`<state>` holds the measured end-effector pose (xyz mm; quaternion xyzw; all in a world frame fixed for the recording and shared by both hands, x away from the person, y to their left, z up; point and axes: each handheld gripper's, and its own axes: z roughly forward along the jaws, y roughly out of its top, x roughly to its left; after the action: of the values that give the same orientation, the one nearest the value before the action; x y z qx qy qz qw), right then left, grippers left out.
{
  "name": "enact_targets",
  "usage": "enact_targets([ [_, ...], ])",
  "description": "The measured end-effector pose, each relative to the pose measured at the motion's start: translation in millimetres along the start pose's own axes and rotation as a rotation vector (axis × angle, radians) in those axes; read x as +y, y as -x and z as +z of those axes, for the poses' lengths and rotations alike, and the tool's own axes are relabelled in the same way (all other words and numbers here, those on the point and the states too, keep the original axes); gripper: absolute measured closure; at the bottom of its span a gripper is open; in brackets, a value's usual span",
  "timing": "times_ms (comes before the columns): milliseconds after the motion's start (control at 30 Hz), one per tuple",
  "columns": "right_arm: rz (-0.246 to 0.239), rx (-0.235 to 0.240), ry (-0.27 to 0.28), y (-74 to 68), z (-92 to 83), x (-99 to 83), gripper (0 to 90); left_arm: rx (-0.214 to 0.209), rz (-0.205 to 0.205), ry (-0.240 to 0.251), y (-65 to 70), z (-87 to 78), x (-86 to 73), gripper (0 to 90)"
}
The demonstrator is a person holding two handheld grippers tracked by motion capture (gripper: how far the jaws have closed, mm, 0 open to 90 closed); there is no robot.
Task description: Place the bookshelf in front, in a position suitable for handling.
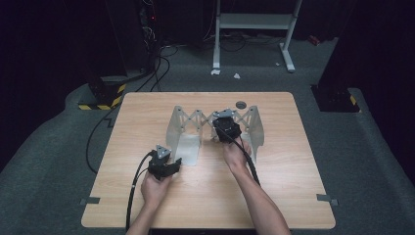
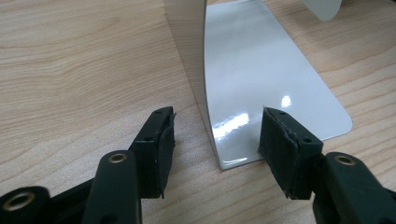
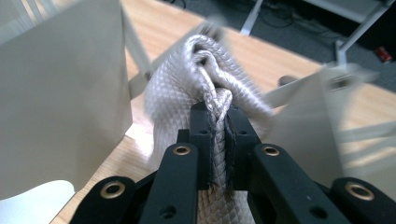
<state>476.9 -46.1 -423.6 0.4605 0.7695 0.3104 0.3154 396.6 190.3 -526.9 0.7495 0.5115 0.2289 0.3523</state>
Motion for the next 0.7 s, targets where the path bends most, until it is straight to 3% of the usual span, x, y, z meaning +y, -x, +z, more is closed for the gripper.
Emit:
enact_targets([
  [100,-0.007,-0.020,0.014,4.6,-11.0,2.0,84.7,0.000,0.000,0.000,0.0,0.0,0.0,45.3],
  [233,-0.029,-0.043,-0.012,5.2,-8.4,-5.5,84.7,0.000,-0.001,0.001,0.1,0.1,0.0,45.3],
  [433,-0.101,-0.070,-0.064,-3.0,6.6,-28.0,84.8,0.000,-0.001,0.001,0.2,0.0,0.0,45.3],
  [567,-0.180,-0.098,-0.084,-8.2,12.0,-43.5,84.7,-0.001,0.000,0.000,0.1,0.0,0.0,45.3],
  [700,-0.201,-0.102,-0.027,-5.7,-4.5,-37.4,84.5,-0.001,0.000,0.001,0.2,0.2,0.0,45.3],
])
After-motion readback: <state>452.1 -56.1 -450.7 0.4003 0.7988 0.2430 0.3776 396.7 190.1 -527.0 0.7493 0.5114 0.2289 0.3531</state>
